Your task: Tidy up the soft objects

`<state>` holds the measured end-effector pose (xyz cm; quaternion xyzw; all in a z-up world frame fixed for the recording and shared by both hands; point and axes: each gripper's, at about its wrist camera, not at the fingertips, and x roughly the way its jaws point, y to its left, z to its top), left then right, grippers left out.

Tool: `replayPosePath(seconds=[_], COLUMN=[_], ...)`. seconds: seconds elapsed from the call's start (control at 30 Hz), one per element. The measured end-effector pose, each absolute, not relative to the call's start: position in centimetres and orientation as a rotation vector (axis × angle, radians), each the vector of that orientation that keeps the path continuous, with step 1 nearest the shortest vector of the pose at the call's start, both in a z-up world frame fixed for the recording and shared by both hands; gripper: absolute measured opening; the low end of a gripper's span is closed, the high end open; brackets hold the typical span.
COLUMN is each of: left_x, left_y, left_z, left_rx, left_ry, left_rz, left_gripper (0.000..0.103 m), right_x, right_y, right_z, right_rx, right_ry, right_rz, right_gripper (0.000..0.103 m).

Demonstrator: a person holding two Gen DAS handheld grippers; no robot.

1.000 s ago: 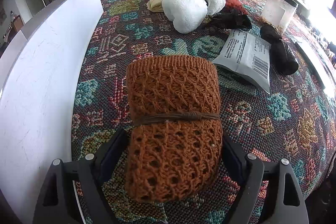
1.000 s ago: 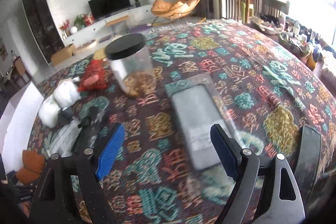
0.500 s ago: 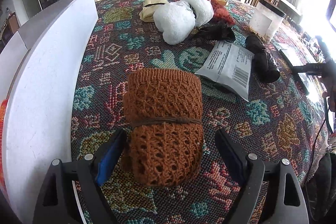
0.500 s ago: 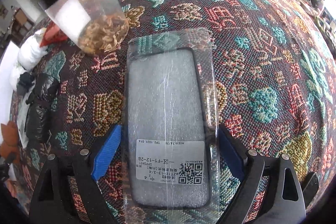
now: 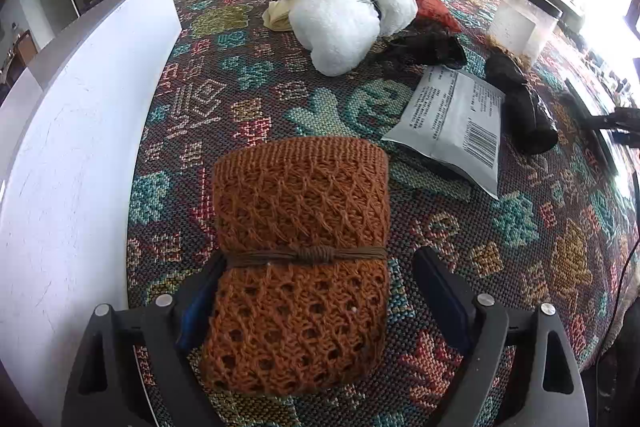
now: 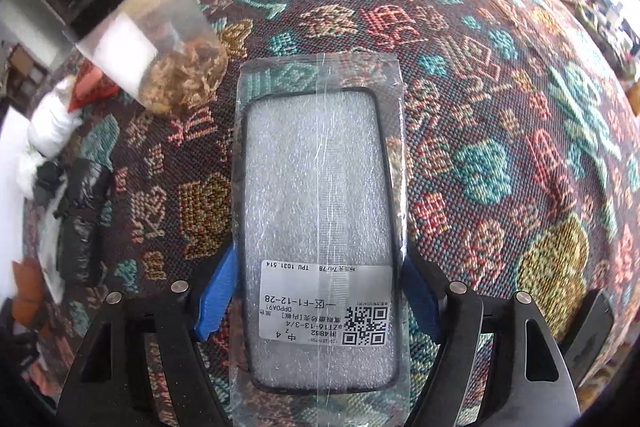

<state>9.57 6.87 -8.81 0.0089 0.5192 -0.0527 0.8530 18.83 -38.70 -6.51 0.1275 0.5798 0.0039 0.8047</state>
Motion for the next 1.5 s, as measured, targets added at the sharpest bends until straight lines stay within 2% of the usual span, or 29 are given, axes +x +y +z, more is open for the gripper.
replayPosePath(seconds=[0.03,0.13,0.3,0.5,0.67,0.73,0.8,0.87,1.03,1.17,1.37,1.5], left_x=[9.6,9.1,6.6,3.3,1.1,0.1,-1.0,-2.1,-2.8,-2.0,0.5,2.6], left_y=[7.3,8.8,10.2,16.9,26.5,30.0,33.0,35.1,36.2,32.9,20.8,11.6], left_z=[-8.7,-7.8,-4.2,2.3,4.2,3.9,3.4,3.0,2.1,2.0,2.9,0.5], left_rx=[-0.003,-0.138,-0.262,-0.288,-0.246,-0.231,-0.238,-0.259,-0.304,-0.336,-0.272,-0.187], left_ry=[1.086,1.068,1.023,0.895,0.867,0.873,0.864,0.854,0.84,0.815,0.831,0.913], left_rz=[-0.098,-0.153,-0.256,-0.172,0.11,0.257,0.375,0.456,0.495,0.377,-0.008,-0.21], left_gripper=[0.067,0.067,0.067,0.067,0.069,0.075,0.095,0.097,0.097,0.097,0.097,0.097], right_x=[18.1,15.4,11.8,10.7,9.6,9.1,9.5,9.6,10.0,9.4,7.7,7.6], right_y=[-39.7,-41.5,-37.0,-18.1,0.2,6.5,11.7,14.8,12.5,6.3,-7.3,-15.3], right_z=[-6.2,-4.1,1.5,7.5,9.2,8.9,7.6,6.2,4.4,3.2,-3.2,-6.0], right_rx=[0.348,0.552,0.6,0.516,0.461,0.439,0.416,0.385,0.387,0.189,0.057,0.066], right_ry=[1.225,1.128,1.03,1.007,1.025,1.038,1.069,1.086,1.031,0.906,0.896,0.946], right_rz=[0.019,0.104,0.281,0.664,0.985,1.053,1.075,1.068,1.059,0.855,0.396,0.057], right_gripper=[0.077,0.077,0.077,0.077,0.08,0.081,0.084,0.084,0.084,0.084,0.084,0.084])
